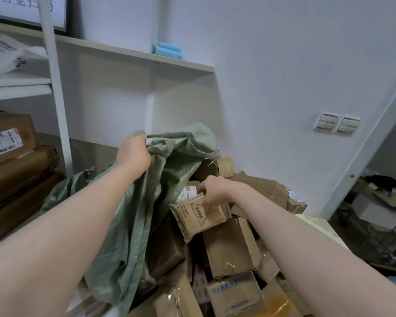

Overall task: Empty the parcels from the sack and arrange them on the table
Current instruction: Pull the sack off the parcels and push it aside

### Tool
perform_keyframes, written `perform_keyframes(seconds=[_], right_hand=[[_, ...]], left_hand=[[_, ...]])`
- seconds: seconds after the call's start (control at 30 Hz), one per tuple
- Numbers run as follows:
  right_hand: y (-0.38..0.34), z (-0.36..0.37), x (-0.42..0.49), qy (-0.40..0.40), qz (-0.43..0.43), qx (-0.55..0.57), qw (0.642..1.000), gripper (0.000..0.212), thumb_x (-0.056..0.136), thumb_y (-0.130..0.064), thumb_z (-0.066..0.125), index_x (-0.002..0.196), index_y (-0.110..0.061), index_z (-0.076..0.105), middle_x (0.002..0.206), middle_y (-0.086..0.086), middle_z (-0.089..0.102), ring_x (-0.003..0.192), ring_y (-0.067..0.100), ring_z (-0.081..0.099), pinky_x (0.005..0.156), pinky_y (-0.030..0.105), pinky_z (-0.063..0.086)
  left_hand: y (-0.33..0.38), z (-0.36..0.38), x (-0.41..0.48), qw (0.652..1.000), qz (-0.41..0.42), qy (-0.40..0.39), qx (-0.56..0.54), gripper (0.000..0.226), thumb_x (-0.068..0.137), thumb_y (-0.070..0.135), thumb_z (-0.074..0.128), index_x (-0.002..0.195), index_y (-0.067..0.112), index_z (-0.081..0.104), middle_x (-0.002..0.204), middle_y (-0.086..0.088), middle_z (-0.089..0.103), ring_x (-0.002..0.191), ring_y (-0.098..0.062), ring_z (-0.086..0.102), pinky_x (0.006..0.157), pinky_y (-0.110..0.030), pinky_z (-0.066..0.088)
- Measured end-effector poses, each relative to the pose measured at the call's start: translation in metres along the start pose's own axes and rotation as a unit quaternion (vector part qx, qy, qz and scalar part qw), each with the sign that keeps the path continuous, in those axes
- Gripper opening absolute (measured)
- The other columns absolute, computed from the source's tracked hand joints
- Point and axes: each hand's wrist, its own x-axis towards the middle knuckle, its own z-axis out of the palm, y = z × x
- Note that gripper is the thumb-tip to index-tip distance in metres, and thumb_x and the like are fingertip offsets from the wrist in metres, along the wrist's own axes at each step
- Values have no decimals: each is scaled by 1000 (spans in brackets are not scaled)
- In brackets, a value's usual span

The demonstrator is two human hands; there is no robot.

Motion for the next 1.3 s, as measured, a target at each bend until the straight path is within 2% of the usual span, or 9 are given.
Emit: perform_keyframes(seconds=[0.1, 0.3, 0.53, 0.67, 0.8, 0.97, 1.07, 1.17, 1.3], right_hand=[[-15, 5, 7, -6, 13, -23, 1000, 59, 83, -61, 61, 106, -8, 65, 100, 5, 66, 97, 26, 61, 82, 35, 52], [-62, 24, 31, 71, -64, 78, 992, 80, 82, -62, 63, 141, -11, 45, 140, 6, 53, 128, 25, 50, 102, 40, 46], [-117, 61, 56, -96, -5, 425, 900, 47, 93, -25, 62, 132, -10, 39, 117, 16, 62, 68, 25, 67, 54, 32, 59], [-125, 52, 73, -9, 103, 507, 856, 24, 100, -7, 37, 117, 0, 52, 94, 29, 66, 43, 26, 63, 40, 35, 56], [-115, 5, 86, 140, 87, 608, 776, 17, 101, -12, 37, 104, -10, 53, 95, 16, 60, 58, 22, 59, 48, 33, 54], [-113, -45, 91, 218, 68, 650, 725, 17, 100, -14, 38, 103, -13, 55, 107, 14, 65, 95, 32, 66, 85, 46, 57], [-116, -59, 96, 268, 55, 656, 704, 18, 95, -18, 45, 97, -10, 61, 103, 19, 68, 103, 39, 64, 91, 55, 52], [-118, -60, 96, 263, 11, 678, 686, 17, 95, -20, 52, 96, -9, 64, 101, 15, 71, 101, 34, 67, 92, 52, 53], [-106, -43, 95, 169, 19, 677, 716, 35, 91, -17, 65, 122, -7, 55, 119, 11, 65, 105, 23, 64, 93, 42, 55]], left_hand=[[-10, -9, 6, 998, -35, 20, -58, 25, 85, -2, 45, 101, 9, 60, 103, -15, 62, 83, -29, 49, 72, -34, 38], [-16, -16, 20, 987, -84, 24, -134, 35, 85, -4, 43, 113, 10, 58, 109, -14, 62, 98, -36, 58, 76, -37, 44], [-12, -26, 23, 969, -111, 50, -216, 25, 88, -5, 42, 103, 13, 53, 112, -13, 58, 88, -23, 47, 75, -32, 38], [-28, -33, 34, 971, -82, 65, -215, 27, 81, -8, 41, 93, 14, 51, 109, -15, 57, 85, -27, 49, 71, -31, 37], [-47, -40, 50, 985, -4, 29, -171, 12, 85, 8, 54, 93, 15, 49, 116, -16, 48, 103, -35, 50, 84, -36, 42], [-41, -40, 39, 979, 60, -186, -54, 88, 65, 73, 68, 128, 22, 35, 143, -5, 21, 133, -30, 21, 112, -49, 27], [-45, -24, 31, 967, 61, -243, 51, 137, 52, 67, 81, 151, 20, -1, 157, -6, -10, 145, -37, 2, 113, -65, 18], [-56, -10, 27, 983, 44, -177, 36, 101, 70, 27, 84, 143, 15, 16, 152, -15, 11, 122, -40, 44, 96, -50, 45], [-83, -4, 34, 999, 4, -21, -25, 31, 87, -3, 48, 115, 9, 45, 118, -16, 53, 101, -40, 57, 79, -44, 44]])
